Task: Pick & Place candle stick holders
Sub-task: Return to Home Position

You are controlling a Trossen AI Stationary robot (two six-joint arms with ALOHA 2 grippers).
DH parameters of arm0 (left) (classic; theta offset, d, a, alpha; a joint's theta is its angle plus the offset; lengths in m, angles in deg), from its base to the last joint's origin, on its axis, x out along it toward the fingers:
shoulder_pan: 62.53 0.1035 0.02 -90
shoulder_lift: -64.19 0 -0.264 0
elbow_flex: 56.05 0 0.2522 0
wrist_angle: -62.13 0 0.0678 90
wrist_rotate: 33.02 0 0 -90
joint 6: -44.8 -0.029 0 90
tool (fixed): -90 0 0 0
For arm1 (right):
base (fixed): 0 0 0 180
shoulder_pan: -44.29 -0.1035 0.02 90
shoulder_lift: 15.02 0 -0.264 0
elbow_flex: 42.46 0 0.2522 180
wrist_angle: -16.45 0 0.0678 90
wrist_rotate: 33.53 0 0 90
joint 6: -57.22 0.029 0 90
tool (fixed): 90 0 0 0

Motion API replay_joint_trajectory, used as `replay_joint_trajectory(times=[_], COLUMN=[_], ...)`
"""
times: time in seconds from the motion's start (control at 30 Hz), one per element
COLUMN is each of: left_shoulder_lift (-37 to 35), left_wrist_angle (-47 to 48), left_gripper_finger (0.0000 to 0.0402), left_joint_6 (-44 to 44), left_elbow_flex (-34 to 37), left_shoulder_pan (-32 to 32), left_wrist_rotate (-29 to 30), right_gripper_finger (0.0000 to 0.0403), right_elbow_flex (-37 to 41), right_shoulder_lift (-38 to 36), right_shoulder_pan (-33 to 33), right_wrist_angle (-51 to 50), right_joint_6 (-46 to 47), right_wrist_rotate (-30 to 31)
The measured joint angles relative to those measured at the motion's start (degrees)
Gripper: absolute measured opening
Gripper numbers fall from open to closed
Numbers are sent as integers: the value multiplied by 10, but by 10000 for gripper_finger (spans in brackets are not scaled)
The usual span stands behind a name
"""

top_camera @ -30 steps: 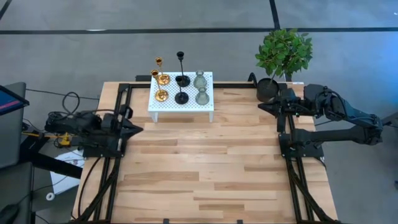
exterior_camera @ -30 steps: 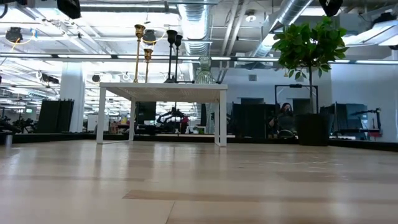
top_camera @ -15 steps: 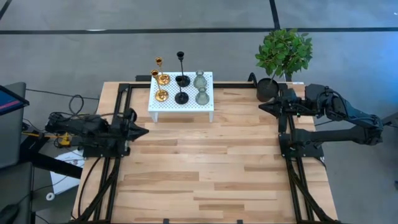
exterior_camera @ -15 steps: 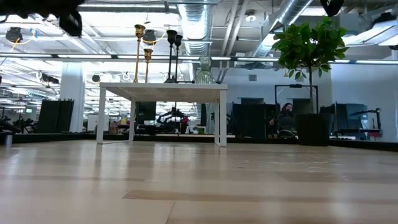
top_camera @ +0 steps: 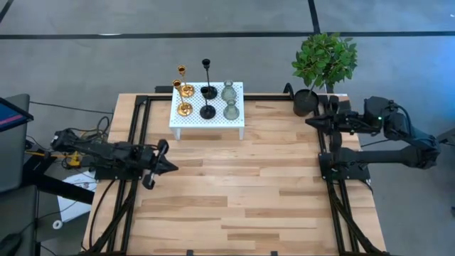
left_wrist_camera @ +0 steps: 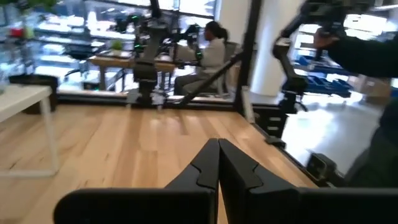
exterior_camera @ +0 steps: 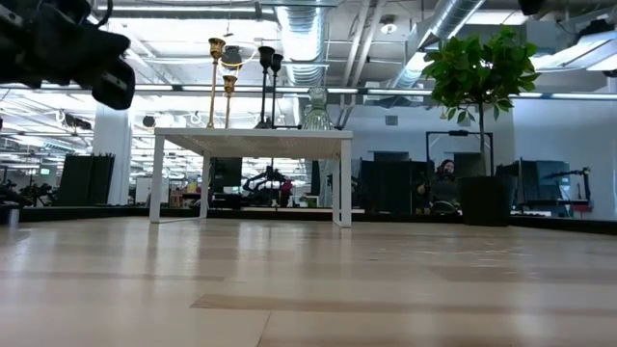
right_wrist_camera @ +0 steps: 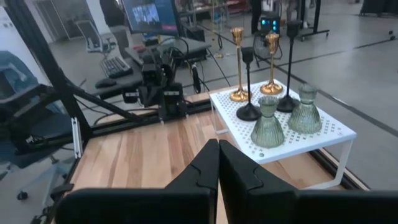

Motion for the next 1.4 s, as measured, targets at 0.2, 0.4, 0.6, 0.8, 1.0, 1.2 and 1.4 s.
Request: replay_joint_trajectory(times=[0.2,0.4,0.6,0.8,1.0,1.2,1.4], left_shoulder_lift=[2,2,2,2,2,2,2], left_wrist_angle=[15,62,98,100,99,98,97], left_gripper_finger=[3,3,5,5,7,7,11], left_joint_6=[-11,-8,-9,-9,-9,-9,-9], left_elbow_flex=[0,0,0,0,0,0,0], left_shoulder_pan=[0,0,0,0,0,0,0], left_wrist_rotate=[-50,-39,-24,35,39,39,39], right_gripper_finger=[0,0,0,0,0,0,0], right_elbow_flex=[0,0,0,0,0,0,29], right_shoulder_lift=[-27,-52,-63,-80,-140,-213,-288], right_shoulder_pan=[0,0,0,0,0,1,2], right_wrist_angle=[-11,-51,-58,-58,-59,-78,-70], right_joint_6=[2,2,1,18,21,21,3], right_wrist_rotate=[0,0,0,0,-3,33,76])
